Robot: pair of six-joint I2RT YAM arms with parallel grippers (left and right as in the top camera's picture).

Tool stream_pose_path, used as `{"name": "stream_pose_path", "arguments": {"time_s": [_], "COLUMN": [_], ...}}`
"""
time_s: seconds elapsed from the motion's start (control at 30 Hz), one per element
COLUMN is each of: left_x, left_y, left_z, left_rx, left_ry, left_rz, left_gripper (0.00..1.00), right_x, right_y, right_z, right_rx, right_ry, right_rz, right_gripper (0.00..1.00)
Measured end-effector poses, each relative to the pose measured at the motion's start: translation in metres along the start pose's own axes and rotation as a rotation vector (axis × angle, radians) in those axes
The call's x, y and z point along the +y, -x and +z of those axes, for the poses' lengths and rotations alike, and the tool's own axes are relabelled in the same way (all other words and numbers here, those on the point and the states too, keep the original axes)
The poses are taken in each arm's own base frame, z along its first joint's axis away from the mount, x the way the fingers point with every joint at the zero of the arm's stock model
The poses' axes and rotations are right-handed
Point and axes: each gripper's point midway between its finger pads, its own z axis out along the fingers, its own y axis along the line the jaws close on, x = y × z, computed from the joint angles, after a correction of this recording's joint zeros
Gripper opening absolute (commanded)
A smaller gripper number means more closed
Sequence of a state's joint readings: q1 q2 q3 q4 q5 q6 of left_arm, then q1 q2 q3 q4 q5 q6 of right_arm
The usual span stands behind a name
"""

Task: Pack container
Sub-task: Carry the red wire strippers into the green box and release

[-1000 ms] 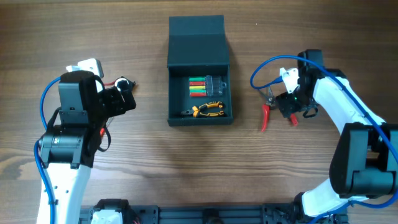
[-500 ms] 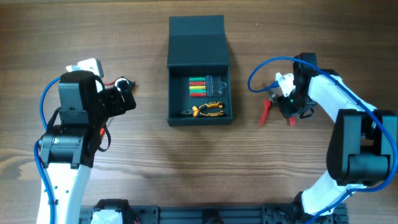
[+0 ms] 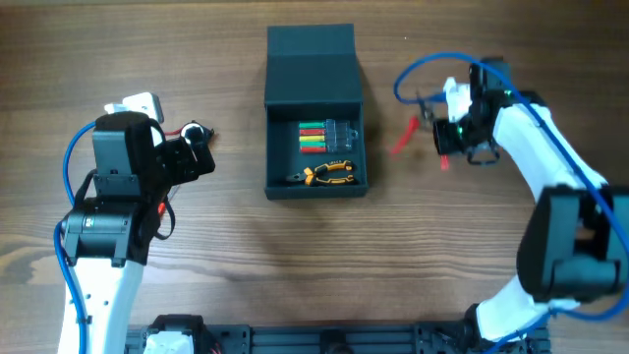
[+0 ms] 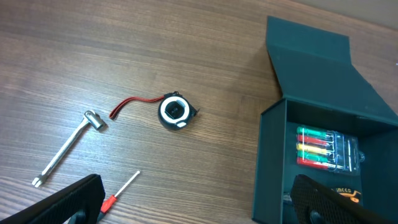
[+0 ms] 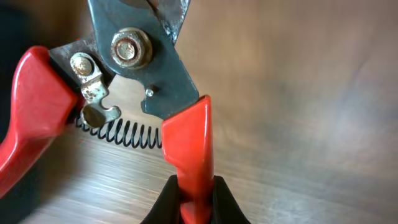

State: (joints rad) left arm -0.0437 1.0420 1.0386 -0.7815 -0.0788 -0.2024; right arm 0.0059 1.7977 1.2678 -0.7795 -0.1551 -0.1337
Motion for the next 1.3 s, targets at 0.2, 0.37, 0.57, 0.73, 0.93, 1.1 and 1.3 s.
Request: {"name": "stream_pose_path", "arguments": {"time_s": [0.2, 0.37, 0.57, 0.73, 0.93, 1.1, 1.3], "left_x": [0.0, 0.0, 0.0, 0.0, 0.0, 0.0, 0.0], "left_y": [0.0, 0.0, 0.0, 0.0, 0.0, 0.0, 0.0], "left_z": [0.0, 0.0, 0.0, 0.0, 0.0, 0.0, 0.0], "left_rx": [0.0, 0.0, 0.0, 0.0, 0.0, 0.0, 0.0], "left_ry": [0.0, 0.0, 0.0, 0.0, 0.0, 0.0, 0.0], "left_rz": [0.0, 0.0, 0.0, 0.0, 0.0, 0.0, 0.0], "left_gripper": [1.0, 1.0, 1.0, 1.0, 1.0, 1.0, 1.0], "right_x": [0.063, 0.118, 0.172, 0.196, 0.207, 0.215, 0.218], "right_y": [0.057, 0.047, 0.033, 0.042, 0.033, 0.017, 0.015], "right_z": [-0.107, -0.122, -0.113, -0.094, -0.021, 0.016, 0.027], "right_rx": [-0.322, -0.347, -0.354, -0.397, -0.271, -0.18, -0.17], "right_ry": [0.024, 0.069, 0.088, 0.062, 0.1, 0.127, 0.123], "right_rz": [-0.158, -0.433, -0.973, -1.287, -1.441, -1.514, -1.54], "right_gripper": [0.04, 0.04, 0.04, 0.04, 0.04, 0.04, 0.04]}}
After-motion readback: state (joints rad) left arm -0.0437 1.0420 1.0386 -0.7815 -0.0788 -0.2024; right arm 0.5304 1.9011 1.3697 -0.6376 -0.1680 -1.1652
